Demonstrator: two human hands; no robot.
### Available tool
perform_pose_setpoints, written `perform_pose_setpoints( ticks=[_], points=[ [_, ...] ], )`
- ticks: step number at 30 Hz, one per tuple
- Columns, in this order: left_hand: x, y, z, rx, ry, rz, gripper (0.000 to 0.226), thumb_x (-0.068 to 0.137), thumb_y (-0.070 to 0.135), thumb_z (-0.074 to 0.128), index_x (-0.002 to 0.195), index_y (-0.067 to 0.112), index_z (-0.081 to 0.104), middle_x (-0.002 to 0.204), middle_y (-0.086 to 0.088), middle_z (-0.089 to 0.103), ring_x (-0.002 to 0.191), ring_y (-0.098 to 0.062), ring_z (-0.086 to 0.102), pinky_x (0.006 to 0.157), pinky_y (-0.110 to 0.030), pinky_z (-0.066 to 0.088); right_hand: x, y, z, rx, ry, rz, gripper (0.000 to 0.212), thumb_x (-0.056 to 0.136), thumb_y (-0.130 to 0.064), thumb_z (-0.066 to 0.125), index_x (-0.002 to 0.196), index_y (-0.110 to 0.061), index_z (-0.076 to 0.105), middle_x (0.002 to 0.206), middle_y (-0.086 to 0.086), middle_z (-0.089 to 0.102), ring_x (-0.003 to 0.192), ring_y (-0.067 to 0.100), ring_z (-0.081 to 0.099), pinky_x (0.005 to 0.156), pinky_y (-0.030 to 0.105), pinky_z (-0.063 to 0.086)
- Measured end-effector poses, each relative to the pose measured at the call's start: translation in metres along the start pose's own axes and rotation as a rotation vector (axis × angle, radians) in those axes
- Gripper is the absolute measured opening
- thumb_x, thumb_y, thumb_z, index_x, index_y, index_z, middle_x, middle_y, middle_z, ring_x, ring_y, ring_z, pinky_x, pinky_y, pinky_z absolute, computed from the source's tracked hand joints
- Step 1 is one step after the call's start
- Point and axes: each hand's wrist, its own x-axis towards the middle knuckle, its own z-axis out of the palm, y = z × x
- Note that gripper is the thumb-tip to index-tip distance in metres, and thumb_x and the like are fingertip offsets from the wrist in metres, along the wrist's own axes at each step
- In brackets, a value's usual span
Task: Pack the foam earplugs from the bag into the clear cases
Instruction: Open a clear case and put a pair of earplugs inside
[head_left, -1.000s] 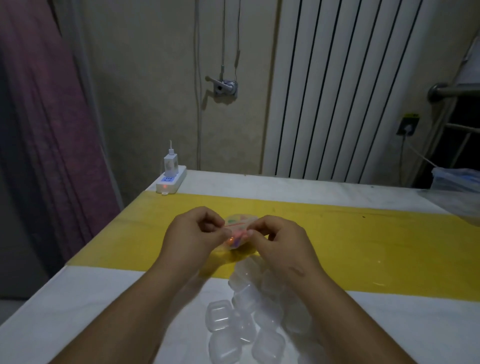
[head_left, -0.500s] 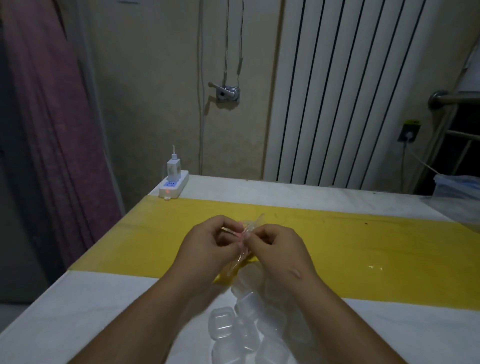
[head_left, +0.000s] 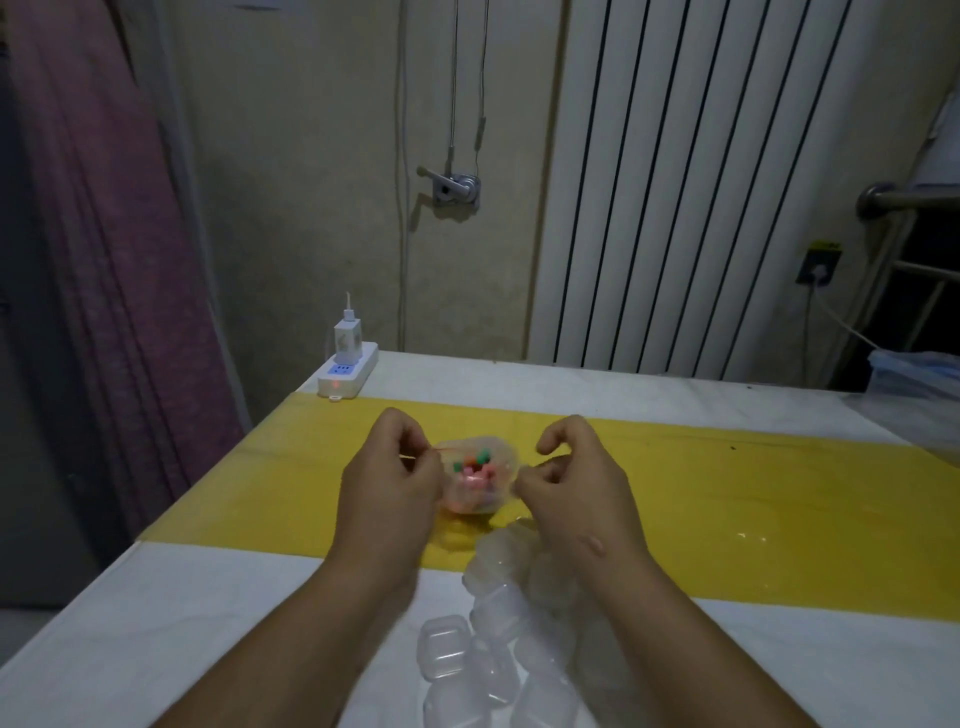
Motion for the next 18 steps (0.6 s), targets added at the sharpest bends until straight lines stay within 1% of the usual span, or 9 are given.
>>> perform_pose_setpoints(
  ticks=[3, 5, 7, 9, 10, 12, 14, 16, 18],
  points=[
    [0.001, 0.002, -0.002, 0.073, 0.061, 0.077, 0.022, 0.084, -0.001, 0.054, 0.073, 0.015, 0.045, 0.07, -0.008, 0.058, 0.073, -0.03, 0.062, 0.064, -0.05, 0.053, 0.001, -0.001, -0.007, -0.067, 0.073, -0.046, 0.016, 0.083, -0.015, 0.056, 0.08, -0.025, 0.044, 0.066, -0.002, 0.058, 0.056, 0.019, 0.046, 0.053, 0.033, 0.039],
    [-0.001, 0.004, 0.0, 0.114, 0.018, 0.154, 0.023, 0.084, -0.001, 0.055, 0.072, 0.017, 0.045, 0.069, -0.003, 0.056, 0.072, -0.027, 0.059, 0.062, -0.049, 0.052, 0.0, -0.003, -0.007, -0.116, 0.046, -0.068, 0.016, 0.086, -0.013, 0.052, 0.082, -0.028, 0.057, 0.076, -0.006, 0.063, 0.066, 0.018, 0.053, 0.059, 0.033, 0.043],
    [-0.004, 0.006, 0.001, 0.095, -0.051, 0.186, 0.023, 0.085, 0.003, 0.059, 0.074, 0.021, 0.049, 0.069, 0.005, 0.057, 0.068, -0.014, 0.058, 0.06, -0.034, 0.052, -0.001, -0.003, -0.006, -0.16, -0.009, -0.066, 0.029, 0.088, -0.013, 0.05, 0.091, -0.032, 0.071, 0.097, -0.011, 0.069, 0.089, 0.014, 0.061, 0.075, 0.03, 0.047],
    [-0.005, 0.007, 0.002, 0.063, -0.112, 0.182, 0.019, 0.088, 0.01, 0.063, 0.081, 0.025, 0.054, 0.073, 0.015, 0.06, 0.07, -0.003, 0.057, 0.057, -0.014, 0.045, 0.001, 0.001, -0.006, -0.216, -0.056, -0.054, 0.033, 0.09, -0.014, 0.047, 0.102, -0.031, 0.073, 0.113, -0.01, 0.066, 0.106, 0.013, 0.058, 0.086, 0.028, 0.047],
    [-0.004, 0.006, 0.002, 0.054, -0.127, 0.167, 0.016, 0.089, 0.013, 0.063, 0.085, 0.027, 0.056, 0.076, 0.016, 0.062, 0.074, 0.0, 0.058, 0.059, -0.011, 0.043, 0.003, 0.003, -0.006, -0.252, -0.076, -0.043, 0.034, 0.091, -0.016, 0.046, 0.108, -0.032, 0.071, 0.117, -0.009, 0.064, 0.108, 0.014, 0.057, 0.088, 0.029, 0.046],
    [0.001, 0.0, 0.002, 0.114, -0.13, 0.152, 0.016, 0.091, 0.014, 0.059, 0.094, 0.03, 0.057, 0.089, 0.016, 0.064, 0.083, 0.0, 0.059, 0.065, -0.017, 0.045, 0.007, 0.008, -0.004, -0.31, -0.109, -0.021, 0.033, 0.092, -0.021, 0.046, 0.115, -0.034, 0.067, 0.121, -0.007, 0.06, 0.107, 0.016, 0.057, 0.086, 0.03, 0.046],
    [0.008, -0.008, 0.003, 0.316, -0.149, 0.145, 0.027, 0.091, 0.012, 0.054, 0.11, 0.031, 0.056, 0.105, 0.012, 0.064, 0.095, -0.006, 0.057, 0.074, -0.027, 0.047, 0.009, 0.013, -0.004, -0.362, -0.11, -0.002, 0.031, 0.093, -0.025, 0.048, 0.118, -0.034, 0.064, 0.122, -0.004, 0.054, 0.102, 0.018, 0.057, 0.08, 0.029, 0.044],
    [0.013, -0.017, 0.004, 0.502, -0.212, 0.127, 0.04, 0.089, 0.011, 0.051, 0.124, 0.03, 0.054, 0.119, 0.006, 0.062, 0.11, -0.016, 0.053, 0.086, -0.035, 0.048, 0.01, 0.016, -0.007, -0.406, -0.052, 0.017, 0.027, 0.093, -0.028, 0.053, 0.118, -0.034, 0.063, 0.12, -0.002, 0.048, 0.1, 0.02, 0.056, 0.076, 0.028, 0.041],
    [0.015, -0.025, 0.005, 0.641, -0.329, 0.133, 0.045, 0.089, 0.014, 0.051, 0.129, 0.033, 0.052, 0.12, 0.001, 0.063, 0.112, -0.023, 0.053, 0.088, -0.038, 0.048, 0.012, 0.015, -0.013, -0.443, 0.038, 0.003, 0.025, 0.091, -0.027, 0.056, 0.114, -0.033, 0.065, 0.111, -0.004, 0.047, 0.094, 0.018, 0.054, 0.071, 0.027, 0.038]
  ],
)
